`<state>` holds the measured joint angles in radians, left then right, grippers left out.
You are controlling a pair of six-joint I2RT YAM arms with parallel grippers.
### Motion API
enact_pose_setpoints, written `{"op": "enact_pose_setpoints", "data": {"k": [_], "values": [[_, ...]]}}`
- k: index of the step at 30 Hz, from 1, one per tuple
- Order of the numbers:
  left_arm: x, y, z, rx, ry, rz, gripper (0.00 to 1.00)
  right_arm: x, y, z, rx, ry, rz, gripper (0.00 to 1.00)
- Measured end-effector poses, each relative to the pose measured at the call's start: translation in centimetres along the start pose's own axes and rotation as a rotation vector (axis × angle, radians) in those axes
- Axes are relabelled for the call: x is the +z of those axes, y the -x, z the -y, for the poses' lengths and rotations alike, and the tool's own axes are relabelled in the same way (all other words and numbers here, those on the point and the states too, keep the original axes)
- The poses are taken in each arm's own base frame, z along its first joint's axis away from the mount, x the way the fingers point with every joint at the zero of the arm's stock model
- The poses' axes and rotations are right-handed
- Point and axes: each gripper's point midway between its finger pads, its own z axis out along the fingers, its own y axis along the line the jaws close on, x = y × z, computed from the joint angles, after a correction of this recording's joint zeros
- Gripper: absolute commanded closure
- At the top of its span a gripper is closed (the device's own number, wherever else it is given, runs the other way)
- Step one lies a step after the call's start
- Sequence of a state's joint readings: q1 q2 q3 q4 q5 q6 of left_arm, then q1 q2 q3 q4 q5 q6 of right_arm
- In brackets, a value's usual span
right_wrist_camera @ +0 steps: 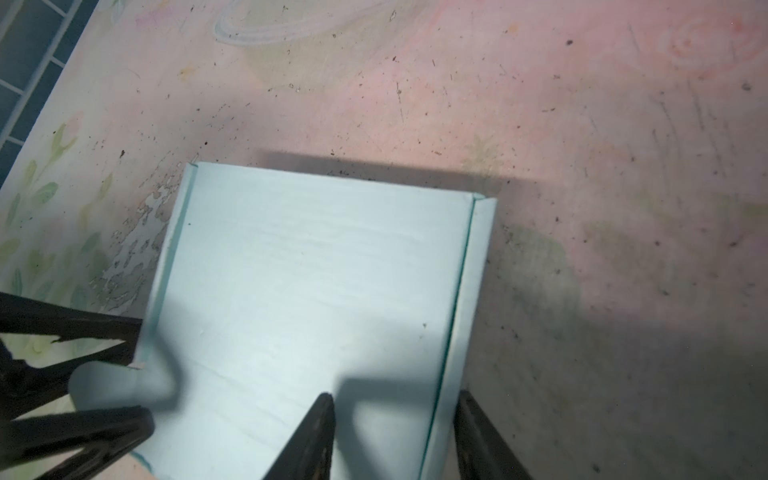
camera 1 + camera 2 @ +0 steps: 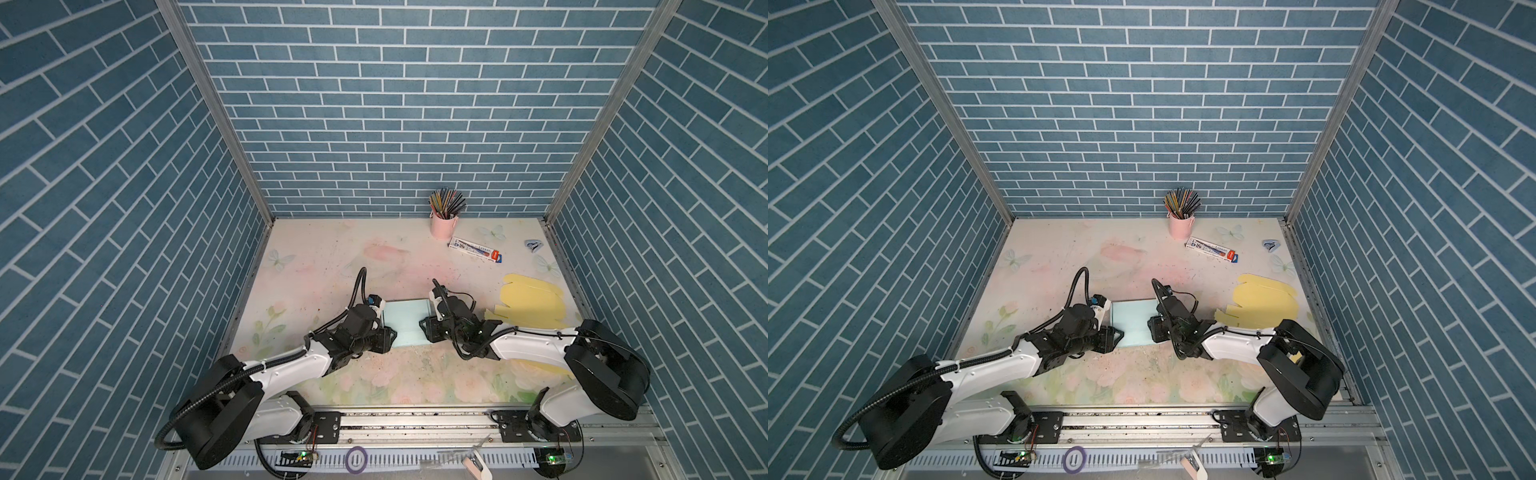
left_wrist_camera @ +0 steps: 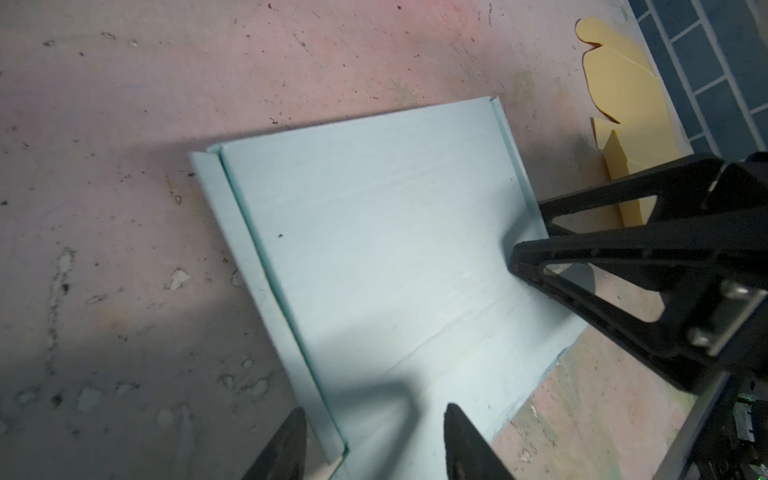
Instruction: Fold the paper box
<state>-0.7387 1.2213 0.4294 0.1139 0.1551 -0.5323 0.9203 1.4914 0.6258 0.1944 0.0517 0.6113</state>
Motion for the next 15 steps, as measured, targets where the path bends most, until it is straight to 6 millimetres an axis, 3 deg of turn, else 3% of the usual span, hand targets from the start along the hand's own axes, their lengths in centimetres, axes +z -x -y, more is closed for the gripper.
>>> {"op": "enact_pose_setpoints", "data": {"k": [7, 15], "values": [[-0.6, -1.3, 0.4, 0.009, 0.006, -0.003, 0.46, -1.5, -1.5, -0.3, -0.009, 0.004, 0.003, 0.54], [-1.4, -0.9, 0.3, 0.01, 0.02, 0.023, 0.43, -2.5, -1.1, -0.2, -0.012, -0.005, 0.02, 0.53]]}}
